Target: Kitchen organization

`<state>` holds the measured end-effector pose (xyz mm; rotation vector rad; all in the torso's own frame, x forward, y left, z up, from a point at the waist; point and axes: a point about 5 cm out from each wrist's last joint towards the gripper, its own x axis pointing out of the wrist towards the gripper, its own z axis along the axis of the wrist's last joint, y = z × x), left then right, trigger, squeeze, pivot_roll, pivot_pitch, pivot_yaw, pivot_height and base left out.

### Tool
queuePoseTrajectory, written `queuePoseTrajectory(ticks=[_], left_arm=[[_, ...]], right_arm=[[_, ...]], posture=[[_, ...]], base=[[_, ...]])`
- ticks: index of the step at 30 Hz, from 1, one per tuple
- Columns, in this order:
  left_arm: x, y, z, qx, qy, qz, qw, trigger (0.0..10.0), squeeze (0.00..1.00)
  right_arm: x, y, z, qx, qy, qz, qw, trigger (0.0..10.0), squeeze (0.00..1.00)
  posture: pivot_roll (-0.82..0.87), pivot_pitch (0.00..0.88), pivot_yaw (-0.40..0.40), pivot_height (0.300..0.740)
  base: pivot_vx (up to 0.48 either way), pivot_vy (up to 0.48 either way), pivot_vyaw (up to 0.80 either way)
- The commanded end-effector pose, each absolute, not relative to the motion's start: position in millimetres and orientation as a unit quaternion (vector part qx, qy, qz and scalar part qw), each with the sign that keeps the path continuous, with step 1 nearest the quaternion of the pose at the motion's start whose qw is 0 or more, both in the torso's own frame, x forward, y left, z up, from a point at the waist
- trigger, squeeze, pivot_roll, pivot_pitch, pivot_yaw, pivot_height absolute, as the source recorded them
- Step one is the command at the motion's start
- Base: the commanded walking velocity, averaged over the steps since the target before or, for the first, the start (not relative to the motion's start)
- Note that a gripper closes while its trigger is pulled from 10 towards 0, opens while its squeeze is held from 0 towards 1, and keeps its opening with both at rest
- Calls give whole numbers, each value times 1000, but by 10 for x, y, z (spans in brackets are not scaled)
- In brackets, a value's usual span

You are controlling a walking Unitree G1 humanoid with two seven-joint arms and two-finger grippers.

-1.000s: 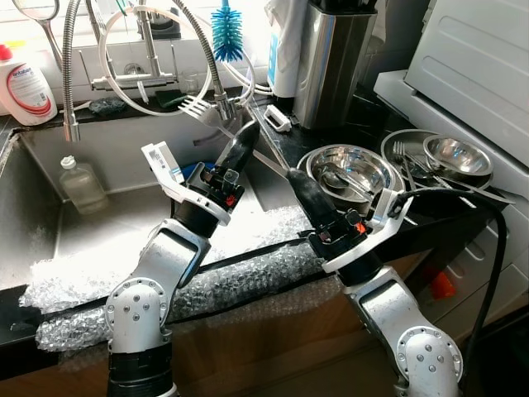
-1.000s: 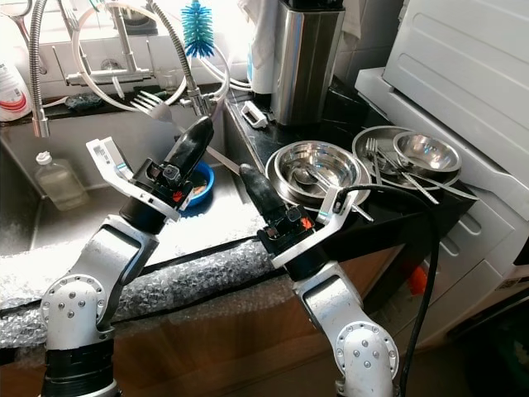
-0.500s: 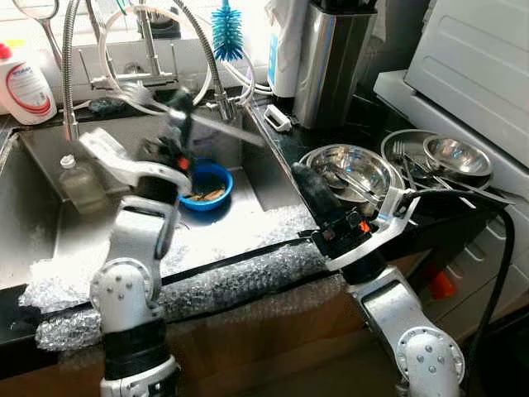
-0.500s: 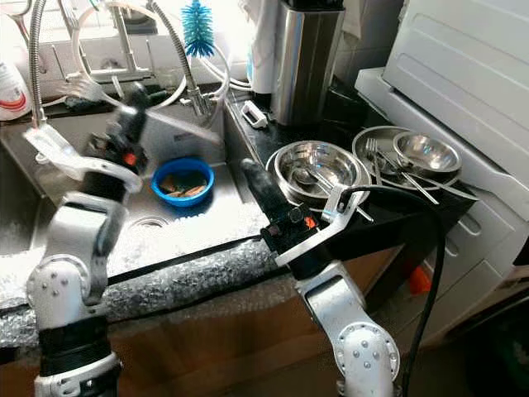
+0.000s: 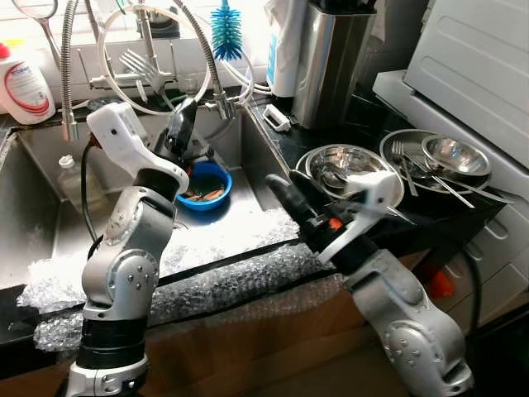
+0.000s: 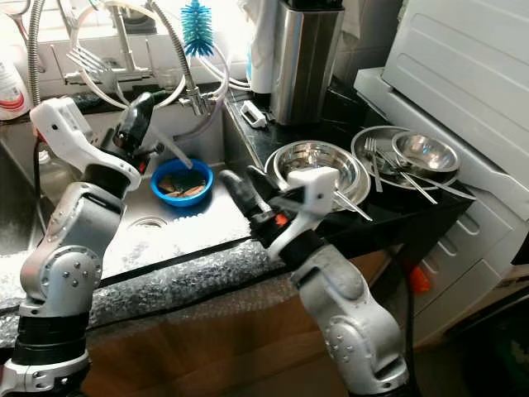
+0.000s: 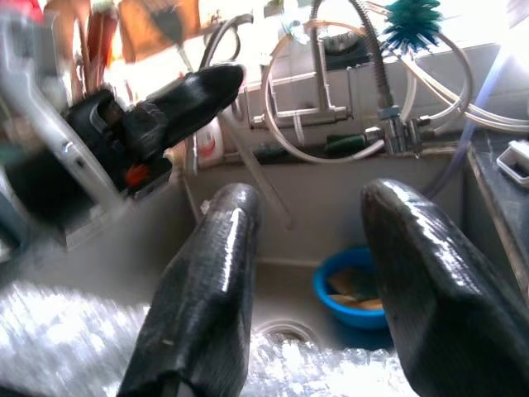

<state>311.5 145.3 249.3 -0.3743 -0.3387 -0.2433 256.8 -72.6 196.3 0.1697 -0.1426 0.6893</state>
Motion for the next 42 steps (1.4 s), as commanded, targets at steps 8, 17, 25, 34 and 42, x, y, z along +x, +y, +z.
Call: queuePoseTrajectory(ticks=[8, 17, 25, 34, 42], left_arm=[[3162, 1542, 2326, -21, -166, -79, 983, 10000, 0], [3202, 1697, 2179, 66, -147, -35, 986, 10000, 0], [3230, 1887, 2078, 110, -129, -20, 985, 10000, 0], [3259, 1955, 2023, 140, -123, 1, 982, 10000, 0], [3278, 2105, 1763, 82, -47, 49, 994, 10000, 698]], right_arm=[[2479, -873, 1939, -24, -129, 252, 959, 10000, 0], [2330, -1159, 1767, -28, -127, 158, 979, 10000, 0], [2188, -1350, 1494, -67, -91, 122, 986, 10000, 0], [2130, -1467, 1439, -79, -90, 93, 988, 10000, 0], [1988, -1538, 1296, -78, -61, 77, 992, 10000, 0]], posture=[[-85, 0, -47, 740], [-79, 0, -42, 740], [-89, 0, -26, 740], [-96, 0, -24, 740], [-102, 0, -23, 740]], base=[[0, 0, 0], [0, 0, 0], [0, 0, 0], [0, 0, 0], [0, 0, 0]])
